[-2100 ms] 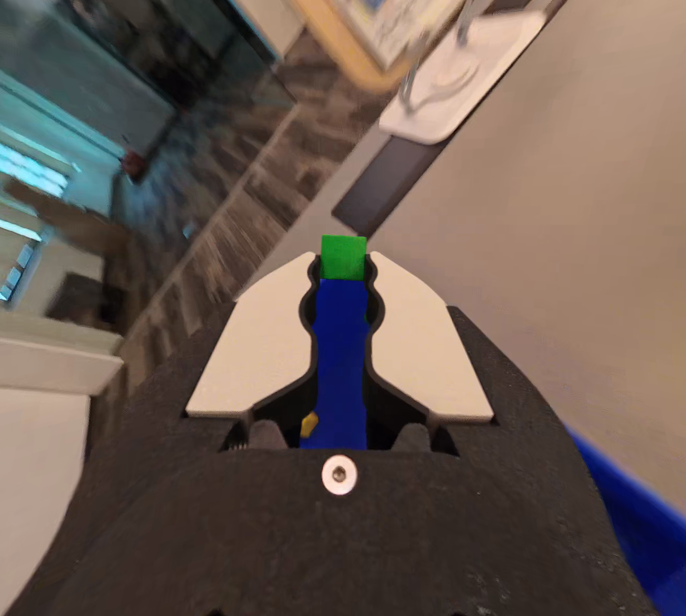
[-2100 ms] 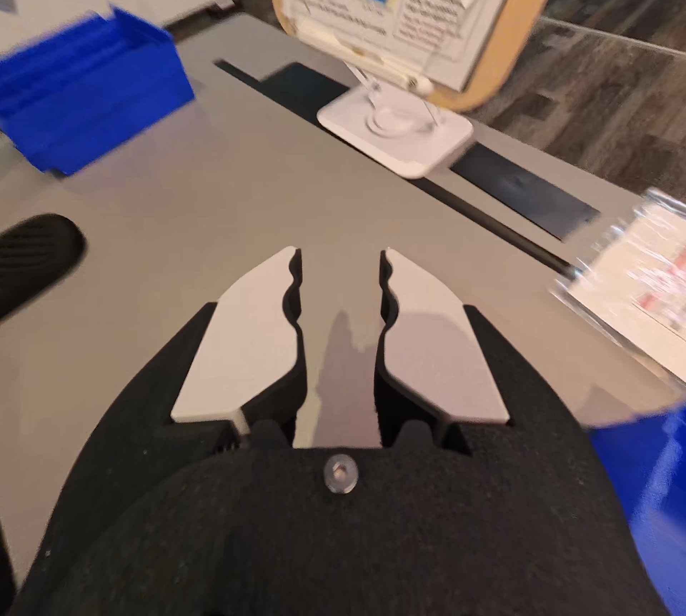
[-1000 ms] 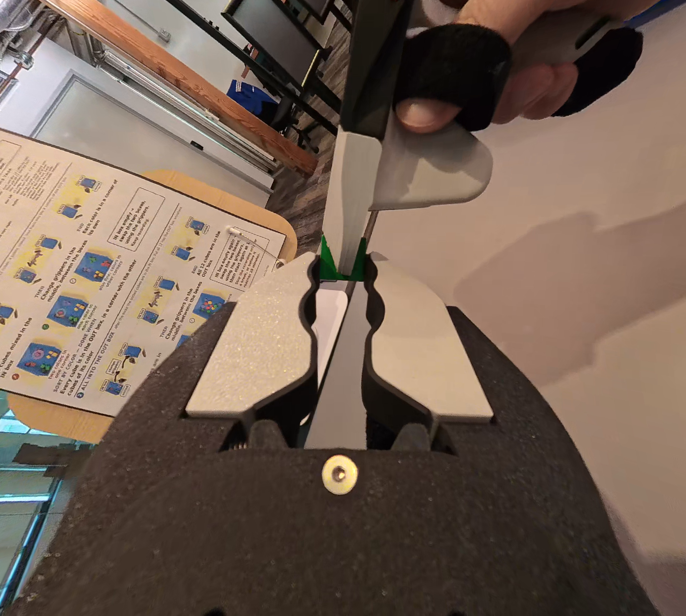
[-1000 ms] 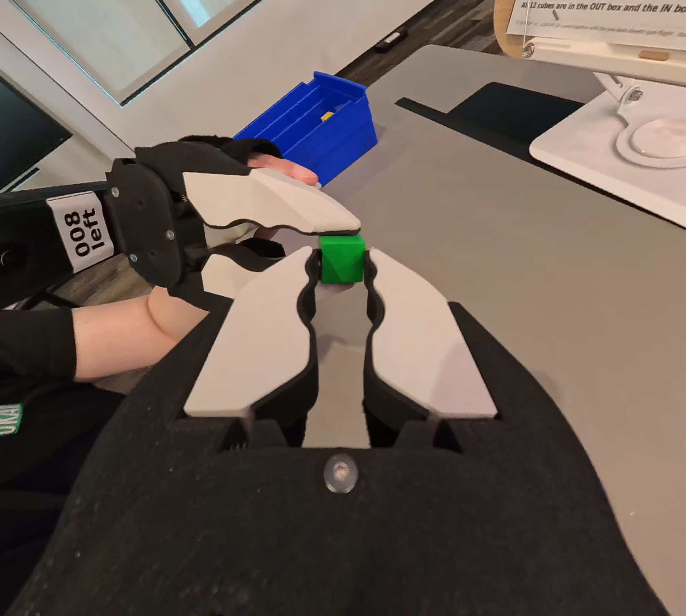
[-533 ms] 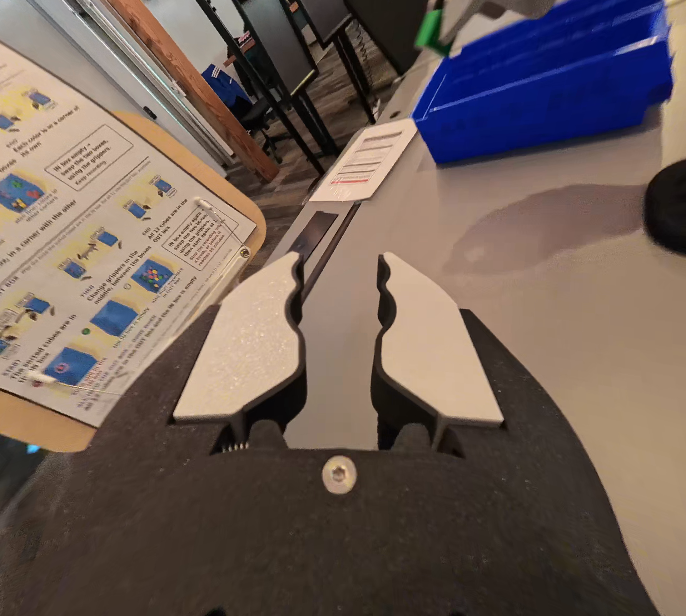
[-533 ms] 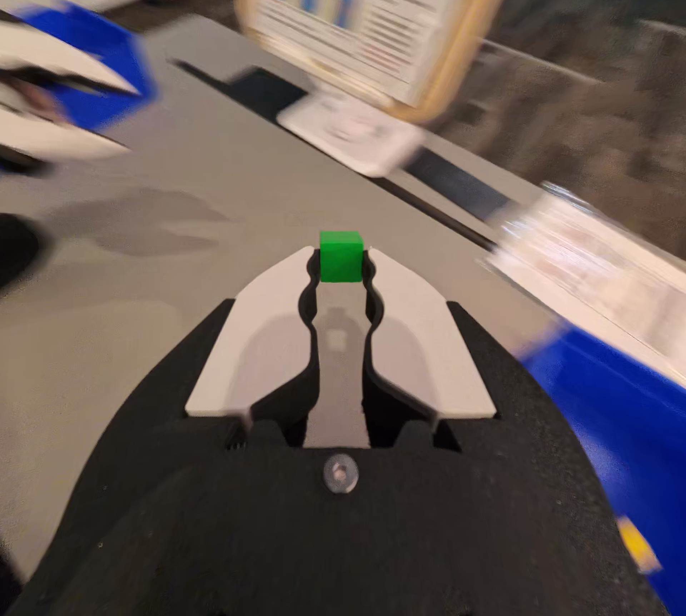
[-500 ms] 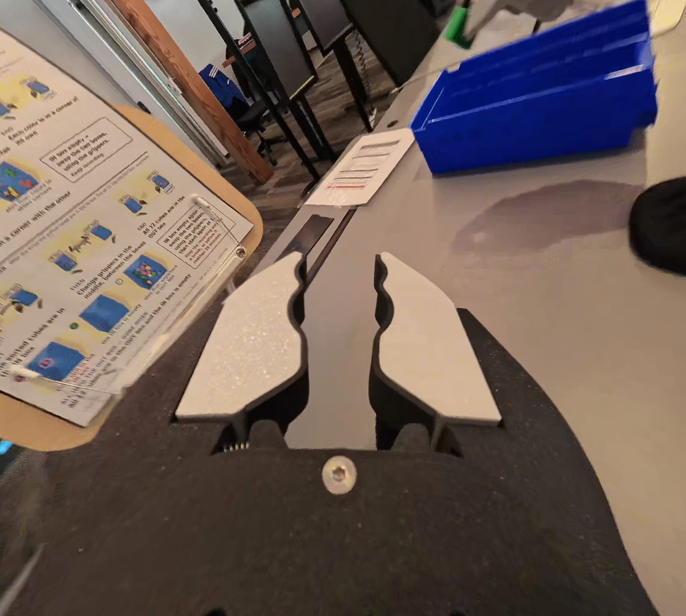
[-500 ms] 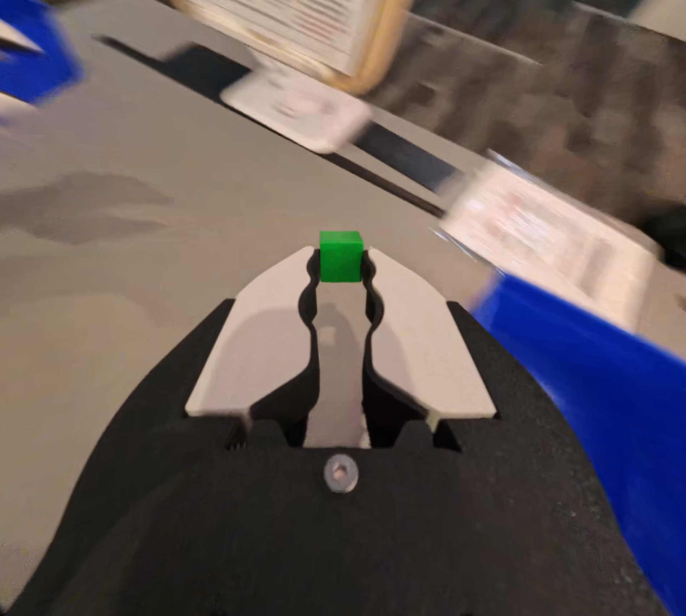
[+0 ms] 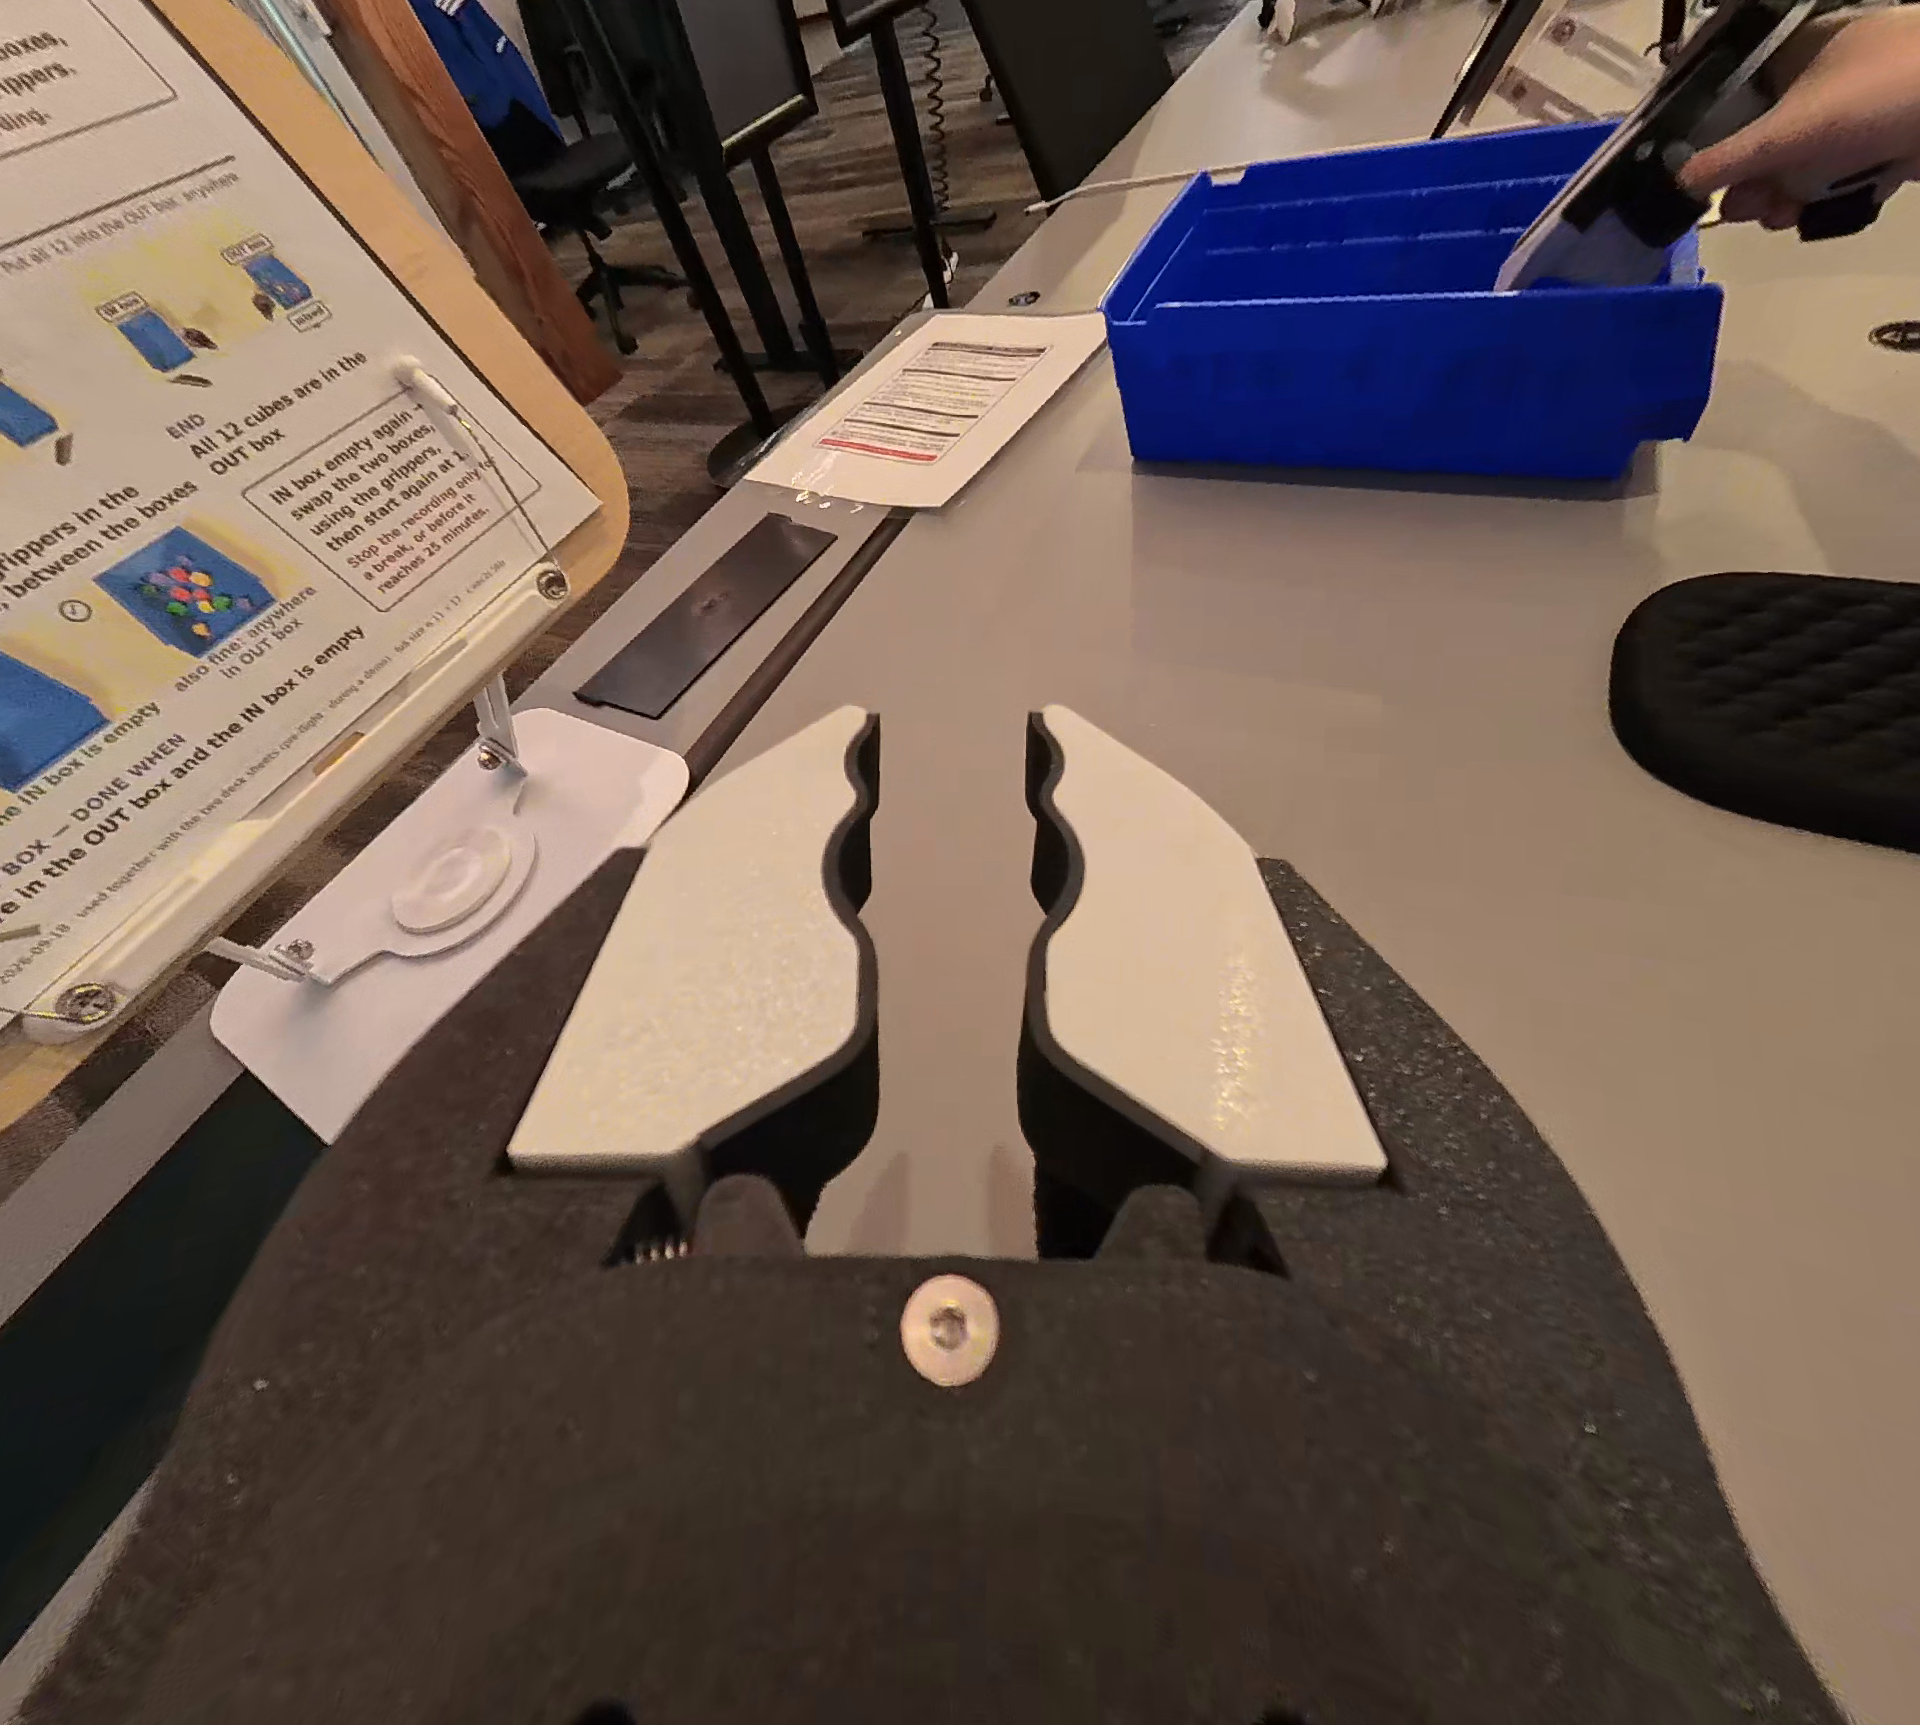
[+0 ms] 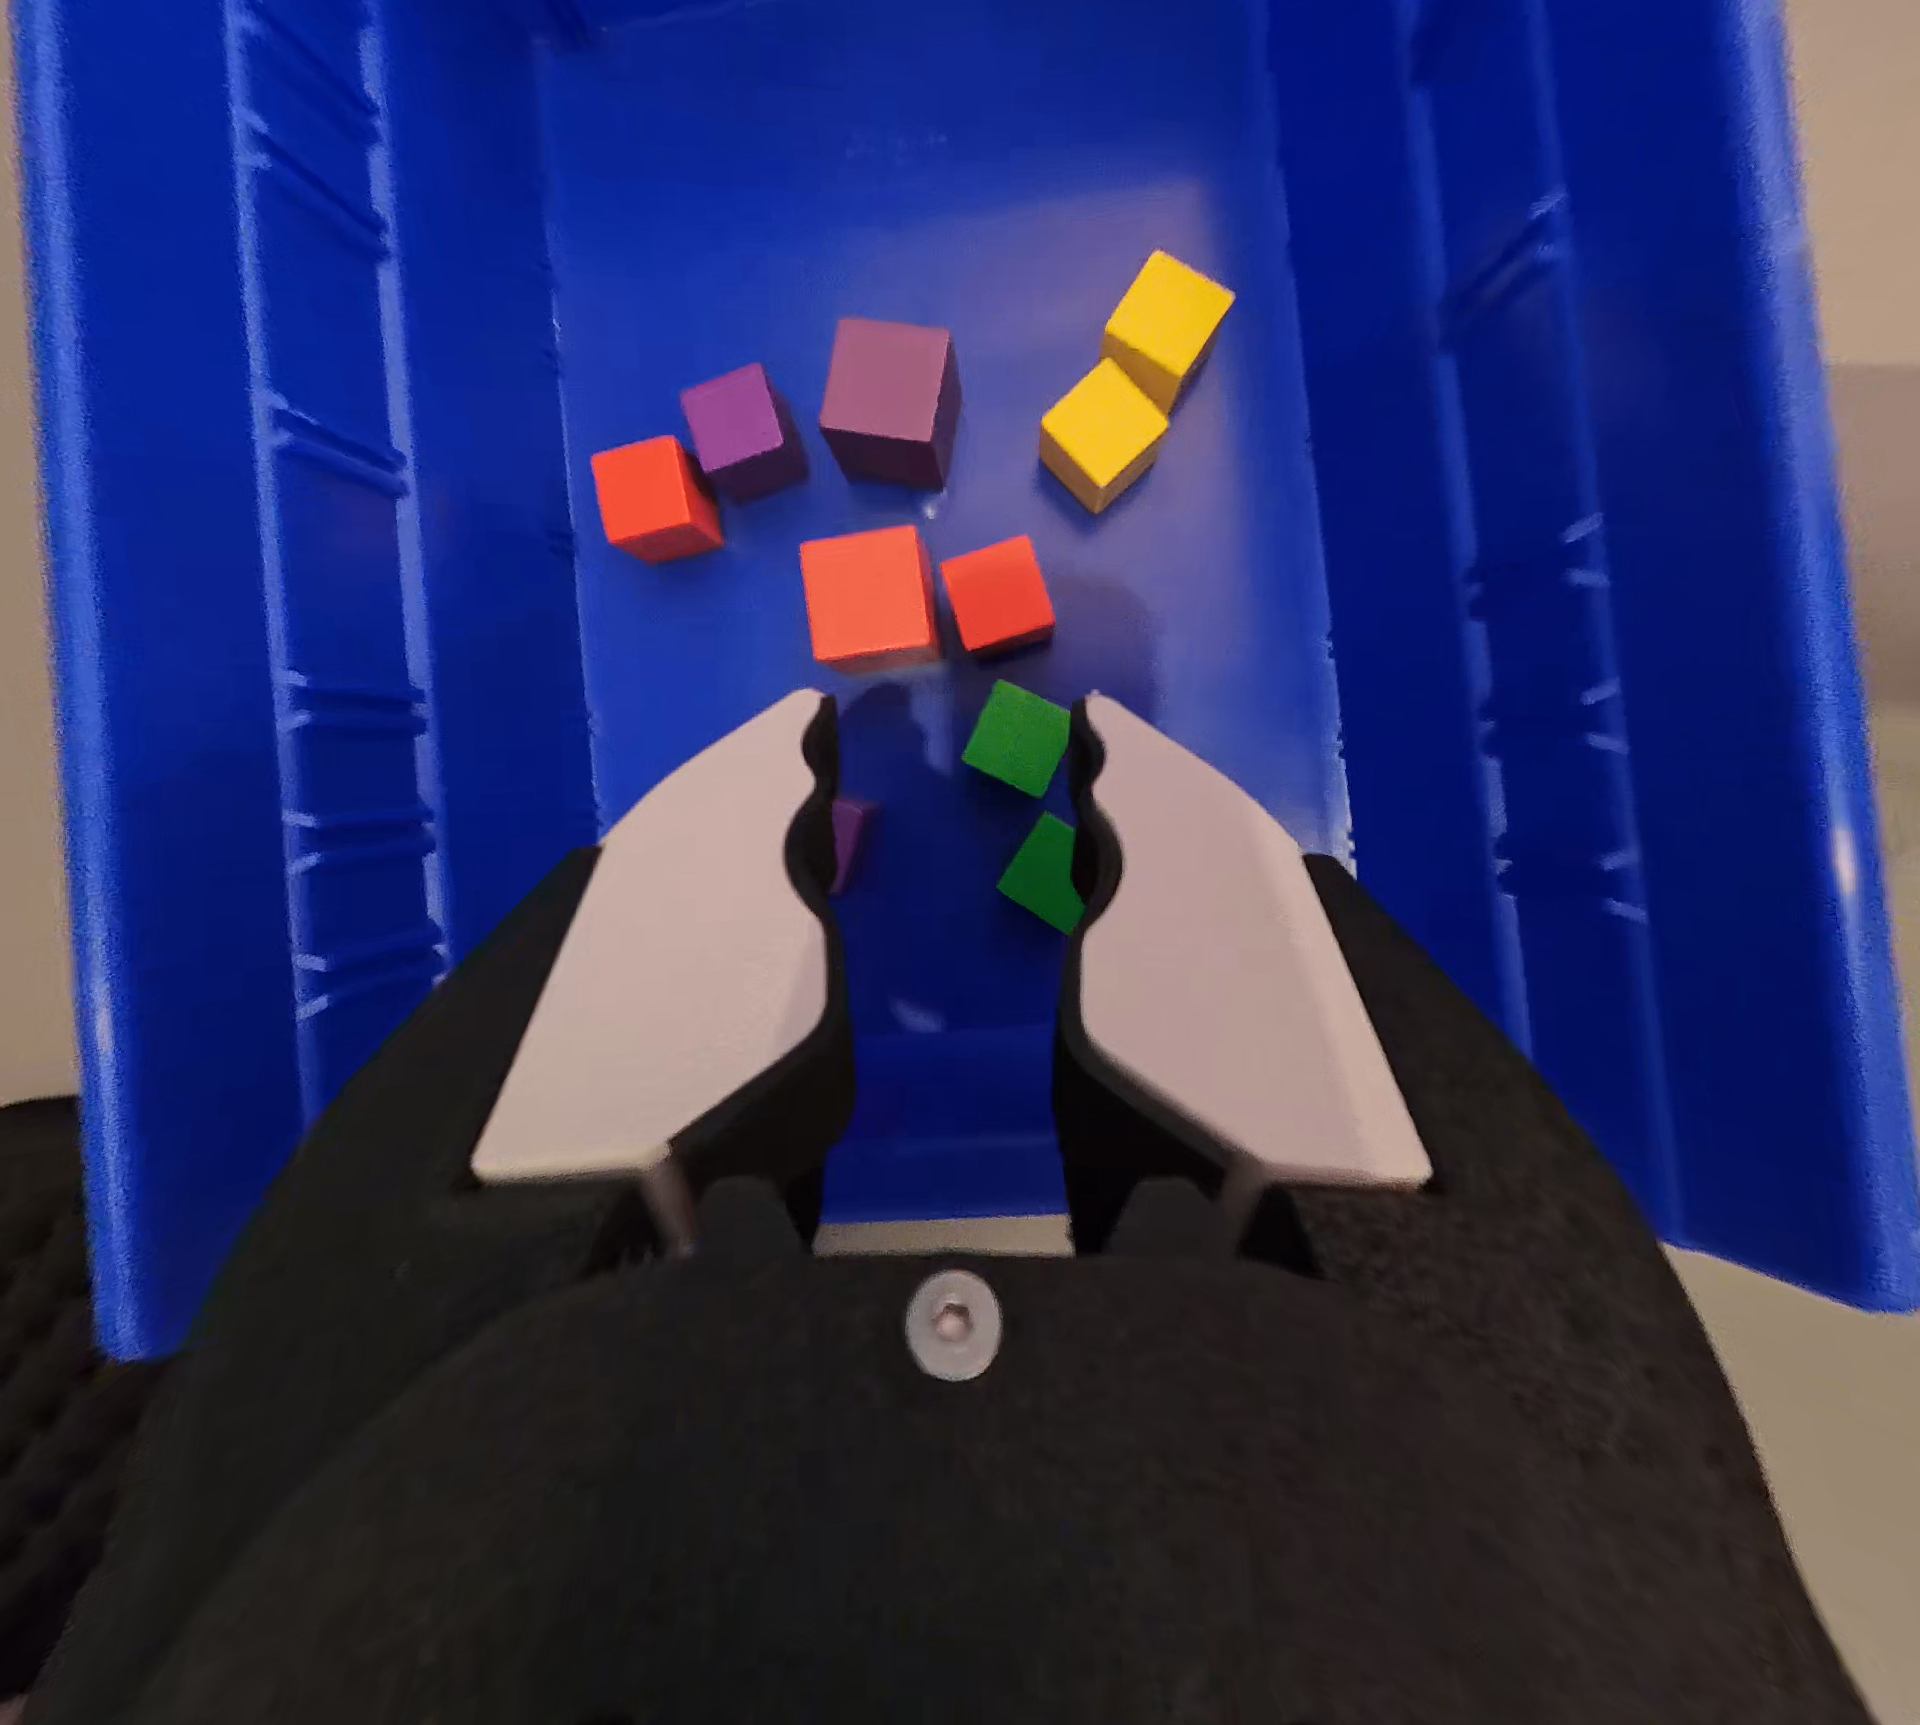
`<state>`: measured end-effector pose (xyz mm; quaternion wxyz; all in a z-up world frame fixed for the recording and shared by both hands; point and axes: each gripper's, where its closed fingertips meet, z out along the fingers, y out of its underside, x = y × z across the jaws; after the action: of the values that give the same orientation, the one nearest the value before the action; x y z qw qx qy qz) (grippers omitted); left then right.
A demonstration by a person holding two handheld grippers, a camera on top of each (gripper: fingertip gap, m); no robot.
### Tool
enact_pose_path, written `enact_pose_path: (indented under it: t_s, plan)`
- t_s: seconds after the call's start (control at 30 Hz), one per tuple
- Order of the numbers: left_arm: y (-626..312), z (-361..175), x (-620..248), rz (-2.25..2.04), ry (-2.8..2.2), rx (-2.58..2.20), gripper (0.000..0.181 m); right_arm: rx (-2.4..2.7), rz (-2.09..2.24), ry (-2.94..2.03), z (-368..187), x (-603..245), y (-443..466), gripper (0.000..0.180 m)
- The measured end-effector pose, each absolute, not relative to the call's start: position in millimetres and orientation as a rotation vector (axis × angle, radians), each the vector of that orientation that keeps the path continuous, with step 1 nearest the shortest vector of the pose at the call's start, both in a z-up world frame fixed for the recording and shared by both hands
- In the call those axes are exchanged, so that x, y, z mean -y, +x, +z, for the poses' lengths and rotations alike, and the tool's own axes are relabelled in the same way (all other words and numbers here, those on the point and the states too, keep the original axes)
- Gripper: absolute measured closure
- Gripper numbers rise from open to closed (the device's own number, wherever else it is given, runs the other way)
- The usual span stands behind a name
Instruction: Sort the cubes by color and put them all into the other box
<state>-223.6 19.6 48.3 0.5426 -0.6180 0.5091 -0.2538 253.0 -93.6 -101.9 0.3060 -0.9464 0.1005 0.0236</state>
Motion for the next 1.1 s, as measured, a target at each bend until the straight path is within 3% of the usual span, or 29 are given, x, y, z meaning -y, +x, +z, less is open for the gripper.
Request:
enact_pose_path:
  t_s: [0.13, 0.27, 0.4, 0.5, 0.77, 0.93, 1.1]
  plan:
    - [-225, 49, -20, -0.533, -1.472, -1.217, 0.154, -0.291, 0.028, -2.308, -58, 91, 259, 0.135]
    - [-256, 84, -21, -0.395, -1.434, -1.128, 0.154, -0.218, -0.048, -2.153, -11, 96, 251, 0.137]
    - [-337, 128, -31, -0.173, -1.442, -0.934, 0.153, -0.138, -0.109, -2.147, 2, 99, 242, 0.138]
    - [-429, 130, -52, 0.059, -1.566, -0.802, 0.152, -0.082, -0.121, -2.174, -1, 93, 237, 0.138]
    - [-645, 22, -120, 0.096, -2.066, -0.387, 0.152, 0.053, -0.174, -2.231, 4, 67, 212, 0.139]
    - [-663, -52, -149, -0.067, -2.204, -0.385, 0.151, 0.206, -0.222, -2.157, 29, 42, 176, 0.139]
    - [-645, -98, -172, 0.015, -2.204, -0.695, 0.153, 0.335, -0.142, -2.065, 43, 14, 131, 0.140]
